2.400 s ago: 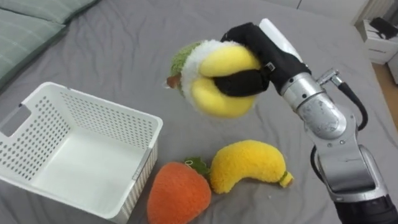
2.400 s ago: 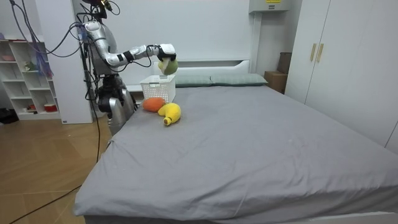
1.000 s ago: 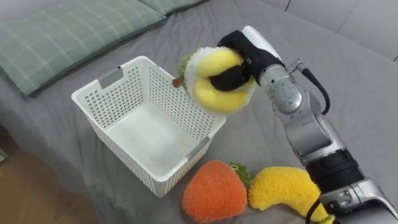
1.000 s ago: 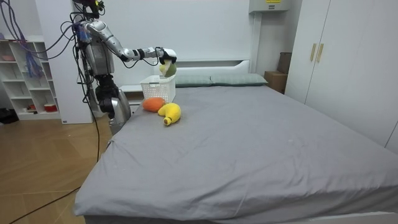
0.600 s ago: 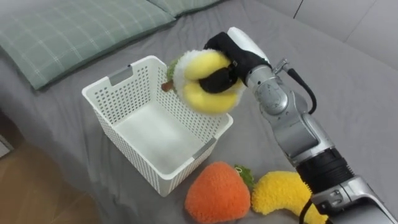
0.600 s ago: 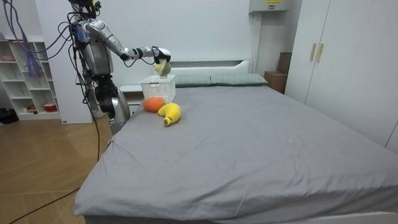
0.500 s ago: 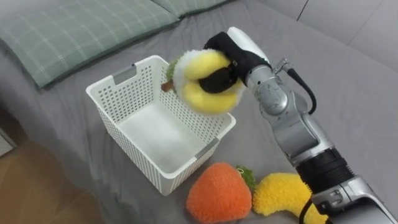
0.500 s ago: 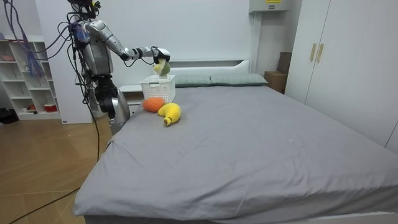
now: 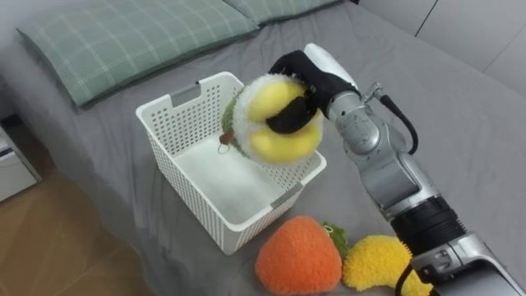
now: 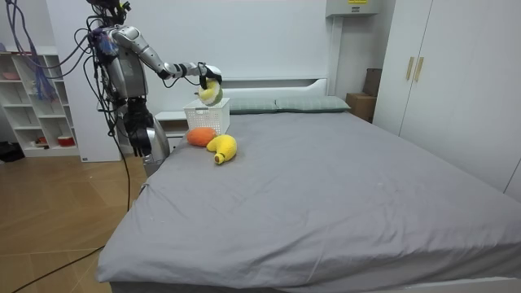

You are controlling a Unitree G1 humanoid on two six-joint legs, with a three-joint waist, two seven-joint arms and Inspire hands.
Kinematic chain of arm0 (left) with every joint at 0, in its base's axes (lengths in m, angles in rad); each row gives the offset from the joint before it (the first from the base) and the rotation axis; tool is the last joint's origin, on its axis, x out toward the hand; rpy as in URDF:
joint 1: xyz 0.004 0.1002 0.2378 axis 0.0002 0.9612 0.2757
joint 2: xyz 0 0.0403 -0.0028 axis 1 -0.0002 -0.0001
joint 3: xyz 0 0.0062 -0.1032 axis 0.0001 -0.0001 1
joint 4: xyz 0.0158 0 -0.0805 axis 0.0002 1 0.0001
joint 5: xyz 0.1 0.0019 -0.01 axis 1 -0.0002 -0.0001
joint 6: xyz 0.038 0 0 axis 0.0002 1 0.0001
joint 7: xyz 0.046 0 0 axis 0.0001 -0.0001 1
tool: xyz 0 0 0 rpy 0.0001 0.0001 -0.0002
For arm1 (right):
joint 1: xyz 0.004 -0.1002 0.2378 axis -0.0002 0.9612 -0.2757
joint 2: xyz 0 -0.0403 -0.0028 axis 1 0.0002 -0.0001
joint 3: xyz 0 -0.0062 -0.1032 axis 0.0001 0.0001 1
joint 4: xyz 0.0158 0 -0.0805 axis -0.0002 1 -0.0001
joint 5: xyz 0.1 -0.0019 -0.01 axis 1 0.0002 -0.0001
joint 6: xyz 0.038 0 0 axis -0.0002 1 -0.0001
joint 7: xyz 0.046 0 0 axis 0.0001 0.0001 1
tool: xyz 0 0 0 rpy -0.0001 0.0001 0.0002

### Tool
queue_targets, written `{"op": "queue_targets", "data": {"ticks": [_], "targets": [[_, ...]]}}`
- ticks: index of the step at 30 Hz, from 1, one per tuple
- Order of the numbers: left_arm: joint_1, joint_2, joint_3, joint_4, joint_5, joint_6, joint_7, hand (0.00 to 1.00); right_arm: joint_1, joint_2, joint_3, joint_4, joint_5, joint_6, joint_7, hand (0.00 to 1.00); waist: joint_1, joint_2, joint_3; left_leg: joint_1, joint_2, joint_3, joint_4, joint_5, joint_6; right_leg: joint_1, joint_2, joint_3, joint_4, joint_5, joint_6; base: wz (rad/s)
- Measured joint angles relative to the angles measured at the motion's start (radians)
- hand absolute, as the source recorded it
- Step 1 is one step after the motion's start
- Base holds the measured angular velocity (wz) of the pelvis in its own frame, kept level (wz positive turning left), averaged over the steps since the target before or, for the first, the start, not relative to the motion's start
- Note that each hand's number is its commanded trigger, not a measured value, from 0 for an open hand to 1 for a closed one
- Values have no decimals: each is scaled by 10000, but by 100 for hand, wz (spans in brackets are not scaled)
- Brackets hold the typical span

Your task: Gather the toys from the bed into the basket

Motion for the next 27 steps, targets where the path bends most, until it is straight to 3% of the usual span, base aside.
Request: {"op": "queue_targets", "data": {"ticks": [13,16,27], "targets": [[9,-4,-1,-2,4,9,-136,0,0,-9,-2,340,2,0,-139,0,33,-28,-20,-20,1,-83,-19,11,16,14,4,1,-112,3,-2,2],[9,-4,-2,-2,3,17,-149,0,0,-10,-1,342,2,0,-139,0,5,14,10,6,1,-90,-17,10,15,44,4,1,-107,3,-2,0],[31,-4,-11,-201,291,49,-164,0,-111,-21,-2,340,214,0,-138,0,15,-35,-25,10,-53,-99,-22,10,15,52,10,14,-114,2,-1,0]]}}
